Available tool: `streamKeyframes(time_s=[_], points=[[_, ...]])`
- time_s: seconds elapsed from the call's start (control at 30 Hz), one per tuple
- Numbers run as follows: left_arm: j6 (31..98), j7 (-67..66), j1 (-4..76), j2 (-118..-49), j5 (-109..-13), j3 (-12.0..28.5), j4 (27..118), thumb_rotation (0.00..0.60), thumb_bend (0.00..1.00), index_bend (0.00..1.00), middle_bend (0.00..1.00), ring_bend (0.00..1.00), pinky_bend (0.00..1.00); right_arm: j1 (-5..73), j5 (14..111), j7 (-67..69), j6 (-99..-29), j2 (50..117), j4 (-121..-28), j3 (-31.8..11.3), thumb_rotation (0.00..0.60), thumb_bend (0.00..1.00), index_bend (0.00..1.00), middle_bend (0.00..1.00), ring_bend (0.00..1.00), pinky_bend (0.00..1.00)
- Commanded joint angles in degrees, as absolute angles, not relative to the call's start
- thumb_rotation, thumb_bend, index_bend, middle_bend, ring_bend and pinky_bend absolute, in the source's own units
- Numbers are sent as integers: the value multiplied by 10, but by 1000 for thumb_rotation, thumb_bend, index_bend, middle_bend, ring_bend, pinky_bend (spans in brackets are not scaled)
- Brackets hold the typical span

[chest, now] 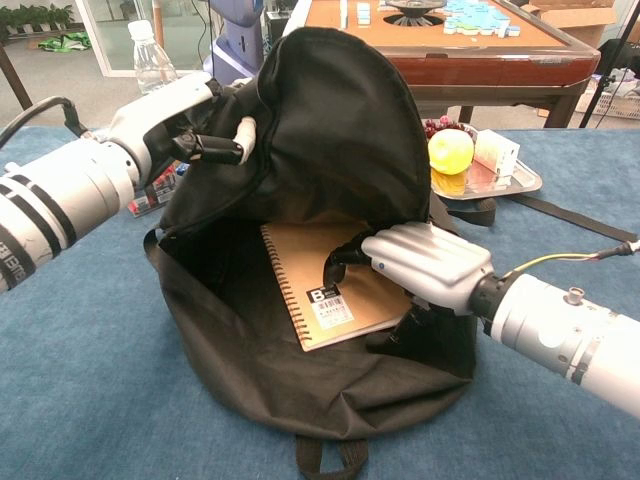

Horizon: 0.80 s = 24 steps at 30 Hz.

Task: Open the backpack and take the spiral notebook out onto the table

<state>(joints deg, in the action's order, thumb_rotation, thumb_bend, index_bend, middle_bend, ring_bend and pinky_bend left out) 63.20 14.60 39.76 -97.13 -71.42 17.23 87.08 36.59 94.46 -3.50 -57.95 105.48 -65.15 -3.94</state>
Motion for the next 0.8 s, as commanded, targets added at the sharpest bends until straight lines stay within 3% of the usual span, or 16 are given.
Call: streamKeyframes(time_s=[0.03, 0.8], points=[[631, 147, 397, -970, -714, 172, 871, 600, 691, 570, 39, 0, 47, 369, 942, -34, -587, 1065, -634, -36, 600, 183, 320, 292, 189, 325], [628, 155, 393, -965, -710, 175, 870, 600, 691, 569, 39, 0, 47, 390, 944, -24, -620, 1130, -534, -28, 600, 179, 321, 274, 176, 286]])
